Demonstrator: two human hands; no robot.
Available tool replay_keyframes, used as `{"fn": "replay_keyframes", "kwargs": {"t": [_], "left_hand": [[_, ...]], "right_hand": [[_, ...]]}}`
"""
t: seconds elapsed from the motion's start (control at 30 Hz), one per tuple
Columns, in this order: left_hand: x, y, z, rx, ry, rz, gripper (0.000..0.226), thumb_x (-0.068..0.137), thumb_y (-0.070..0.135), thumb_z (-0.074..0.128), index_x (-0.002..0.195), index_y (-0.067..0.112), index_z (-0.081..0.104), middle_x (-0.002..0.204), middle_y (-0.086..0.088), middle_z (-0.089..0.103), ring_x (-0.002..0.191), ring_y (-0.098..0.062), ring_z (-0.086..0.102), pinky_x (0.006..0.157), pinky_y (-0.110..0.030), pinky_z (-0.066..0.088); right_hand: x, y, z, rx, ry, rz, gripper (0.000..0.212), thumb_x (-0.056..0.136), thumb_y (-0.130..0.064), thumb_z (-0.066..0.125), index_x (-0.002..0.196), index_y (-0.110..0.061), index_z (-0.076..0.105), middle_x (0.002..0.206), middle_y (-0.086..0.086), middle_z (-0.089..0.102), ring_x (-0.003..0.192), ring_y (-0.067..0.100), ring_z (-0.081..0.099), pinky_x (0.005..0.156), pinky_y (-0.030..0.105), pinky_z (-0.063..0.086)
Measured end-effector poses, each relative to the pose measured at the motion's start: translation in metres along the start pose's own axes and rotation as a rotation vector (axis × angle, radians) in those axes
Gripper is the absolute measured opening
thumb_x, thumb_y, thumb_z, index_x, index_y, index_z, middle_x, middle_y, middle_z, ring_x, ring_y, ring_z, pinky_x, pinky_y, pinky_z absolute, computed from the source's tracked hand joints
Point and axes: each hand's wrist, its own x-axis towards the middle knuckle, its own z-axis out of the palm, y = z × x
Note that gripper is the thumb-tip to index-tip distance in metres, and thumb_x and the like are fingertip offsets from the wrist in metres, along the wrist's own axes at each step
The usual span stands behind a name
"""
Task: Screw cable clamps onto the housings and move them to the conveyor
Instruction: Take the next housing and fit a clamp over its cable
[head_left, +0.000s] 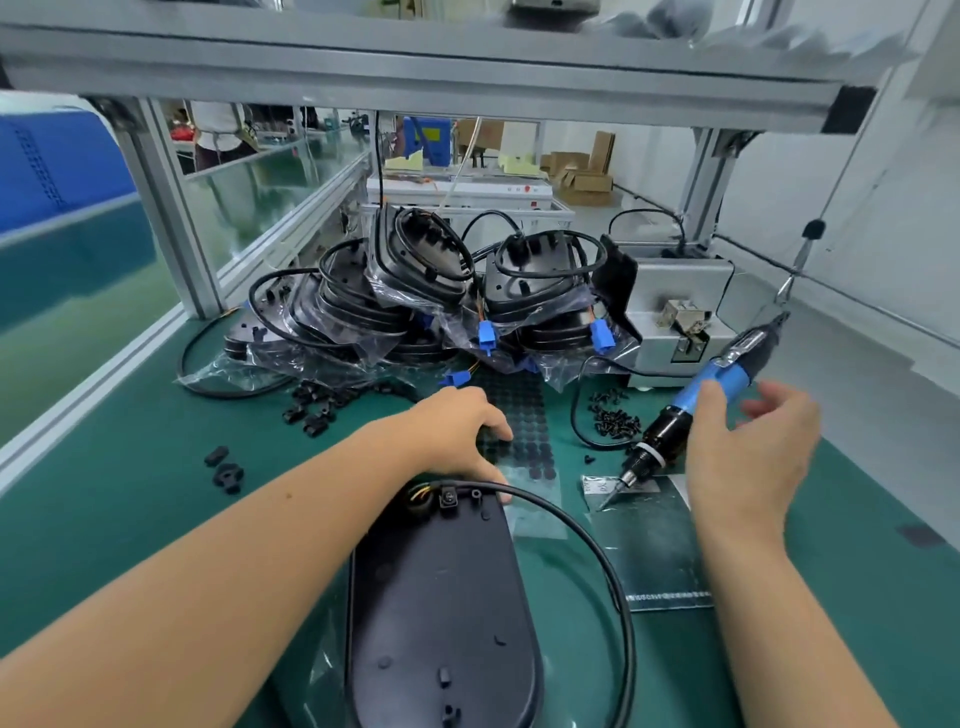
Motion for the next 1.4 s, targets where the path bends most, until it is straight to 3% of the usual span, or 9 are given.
{"fn": "replay_keyframes", "kwargs": {"t": [0.13,0.2,0.3,0.43,0.57,0.8,0.93,1.17,1.4], "left_hand": [[0.002,-0.005,0.005,-0.041,0.063,0.013,0.051,0.074,0.049,0.076,0.121,0.031,0.065,0.118,0.004,0.053,0.110,-0.018,0.050,0.096,-0.031,0.042],[0.004,-0.006,0.004,-0.071,0.094,-0.008,0.049,0.075,0.047,0.076,0.119,0.031,0.066,0.107,0.008,0.053,0.103,-0.015,0.053,0.091,-0.030,0.044],[0.004,-0.006,0.004,-0.171,0.150,-0.027,0.043,0.073,0.046,0.078,0.112,0.028,0.072,0.083,0.017,0.051,0.088,-0.012,0.053,0.082,-0.029,0.046],[0.003,-0.006,0.004,-0.203,0.156,-0.006,0.035,0.079,0.050,0.071,0.105,0.026,0.074,0.090,-0.001,0.066,0.089,-0.020,0.059,0.085,-0.040,0.050],[0.002,-0.005,0.004,-0.181,0.283,0.047,0.033,0.076,0.050,0.073,0.105,0.035,0.072,0.081,0.017,0.055,0.083,-0.008,0.052,0.079,-0.030,0.047],[0.003,-0.008,0.001,-0.173,0.293,0.043,0.025,0.079,0.046,0.071,0.099,0.031,0.074,0.094,0.010,0.070,0.084,-0.006,0.052,0.078,-0.028,0.045],[0.003,-0.006,0.000,-0.155,0.286,0.032,0.027,0.080,0.045,0.071,0.102,0.031,0.074,0.097,0.009,0.071,0.091,-0.011,0.058,0.083,-0.032,0.047],[0.002,-0.006,-0.001,-0.128,0.271,0.020,0.028,0.081,0.046,0.070,0.103,0.030,0.073,0.097,0.010,0.069,0.089,-0.010,0.057,0.079,-0.030,0.047],[0.002,-0.003,-0.001,-0.104,0.276,0.020,0.031,0.080,0.045,0.071,0.107,0.029,0.073,0.100,0.006,0.070,0.095,-0.015,0.059,0.083,-0.032,0.048]], "right_hand": [[-0.018,-0.022,0.019,-0.063,-0.545,-0.439,0.013,0.089,-0.018,0.062,0.101,-0.021,0.067,0.092,-0.010,0.061,0.083,0.004,0.057,0.078,0.011,0.039],[-0.022,-0.023,0.035,-0.238,-0.838,-0.576,0.019,0.088,-0.018,0.065,0.106,-0.019,0.070,0.100,-0.004,0.060,0.089,0.009,0.058,0.081,0.013,0.036],[-0.021,-0.018,0.052,-0.487,-1.004,-0.645,0.031,0.088,-0.029,0.065,0.119,-0.023,0.064,0.112,-0.001,0.060,0.107,0.016,0.053,0.092,0.027,0.039],[-0.022,-0.012,0.058,-0.476,-0.911,-0.655,0.026,0.086,-0.029,0.068,0.112,-0.025,0.066,0.106,-0.006,0.067,0.105,0.017,0.056,0.087,0.028,0.040],[-0.023,-0.014,0.060,-0.429,-0.857,-0.544,0.018,0.082,-0.029,0.072,0.100,-0.026,0.069,0.096,-0.011,0.070,0.089,0.010,0.059,0.080,0.024,0.042],[-0.012,-0.017,0.053,-0.357,-1.023,-0.430,0.018,0.084,-0.023,0.069,0.102,-0.025,0.073,0.085,-0.017,0.067,0.077,-0.008,0.058,0.068,-0.002,0.035],[-0.010,-0.018,0.055,-0.367,-1.015,-0.400,0.014,0.085,-0.022,0.069,0.097,-0.027,0.073,0.077,-0.023,0.061,0.074,-0.013,0.055,0.065,0.000,0.035],[-0.015,-0.024,0.058,-0.395,-0.930,-0.407,0.012,0.080,-0.021,0.072,0.076,-0.031,0.066,0.078,-0.013,0.068,0.080,0.008,0.064,0.077,0.026,0.050],[-0.017,-0.024,0.058,-0.355,-0.910,-0.346,0.021,0.076,-0.018,0.073,0.068,-0.029,0.057,0.072,-0.013,0.063,0.073,0.007,0.062,0.065,0.020,0.046]]}}
